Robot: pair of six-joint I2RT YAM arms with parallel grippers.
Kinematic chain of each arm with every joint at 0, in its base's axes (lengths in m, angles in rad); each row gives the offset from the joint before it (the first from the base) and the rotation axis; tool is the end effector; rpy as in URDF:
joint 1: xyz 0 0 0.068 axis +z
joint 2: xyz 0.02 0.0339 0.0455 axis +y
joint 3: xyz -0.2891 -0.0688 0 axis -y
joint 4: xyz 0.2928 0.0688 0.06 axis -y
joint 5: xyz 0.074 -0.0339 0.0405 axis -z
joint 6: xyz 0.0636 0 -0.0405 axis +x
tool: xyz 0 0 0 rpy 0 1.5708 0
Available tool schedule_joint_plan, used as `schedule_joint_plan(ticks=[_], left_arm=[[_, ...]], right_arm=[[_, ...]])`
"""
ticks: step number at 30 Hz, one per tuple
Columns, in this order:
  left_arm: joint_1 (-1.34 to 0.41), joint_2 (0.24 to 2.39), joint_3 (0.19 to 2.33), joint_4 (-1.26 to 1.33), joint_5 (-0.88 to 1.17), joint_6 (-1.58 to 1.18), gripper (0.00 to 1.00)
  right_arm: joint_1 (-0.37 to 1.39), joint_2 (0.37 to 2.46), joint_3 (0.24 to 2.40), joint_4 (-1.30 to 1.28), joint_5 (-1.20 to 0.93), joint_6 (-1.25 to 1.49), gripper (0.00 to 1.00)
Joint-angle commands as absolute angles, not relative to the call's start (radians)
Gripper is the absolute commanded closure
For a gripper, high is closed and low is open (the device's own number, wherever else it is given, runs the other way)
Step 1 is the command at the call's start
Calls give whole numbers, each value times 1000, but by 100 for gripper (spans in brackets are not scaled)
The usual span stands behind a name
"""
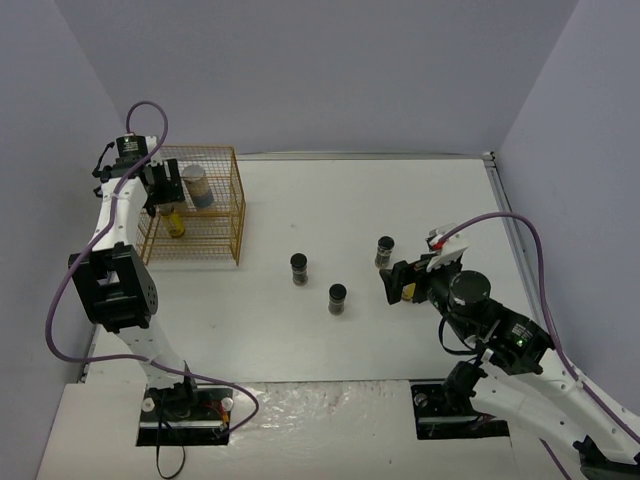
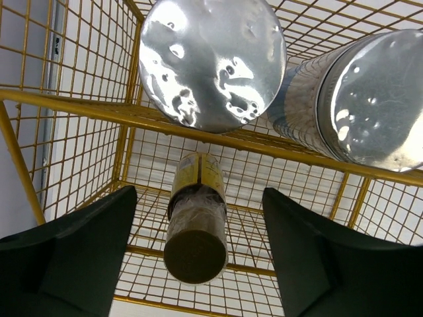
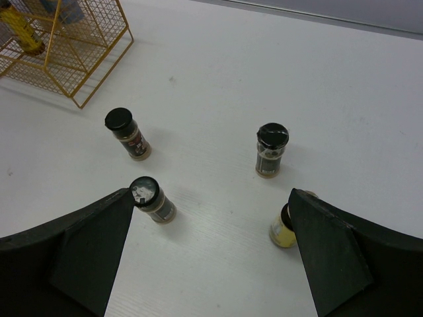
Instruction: Organize the condiment bottles
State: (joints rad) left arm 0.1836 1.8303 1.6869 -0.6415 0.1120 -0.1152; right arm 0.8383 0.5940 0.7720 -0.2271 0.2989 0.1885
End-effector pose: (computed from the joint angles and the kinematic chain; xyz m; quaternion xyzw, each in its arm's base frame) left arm 0.4827 0.0824 0.3135 -0.1161 0.9153 -0.0386 0.3839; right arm 0.1427 0.1307 0.3796 -0.1313 0.7115 0.2410 0.6469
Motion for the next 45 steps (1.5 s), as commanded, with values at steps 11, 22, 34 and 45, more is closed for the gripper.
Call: schedule_joint_plan(ticks=[11, 22, 34, 45], left_arm=[[73, 1447, 1673, -776, 54, -219, 3], [-184, 1044, 1201, -626, 110, -245, 3], [-209, 845, 964, -487, 170, -216, 3], [-207, 847, 946, -479, 144, -216, 3]], right_arm=[[793, 850, 825, -247, 614, 475, 1], [533, 1026, 865, -253, 444, 456, 6], [496, 999, 695, -175, 395, 491, 13], [494, 992, 628, -73, 342, 431, 48]])
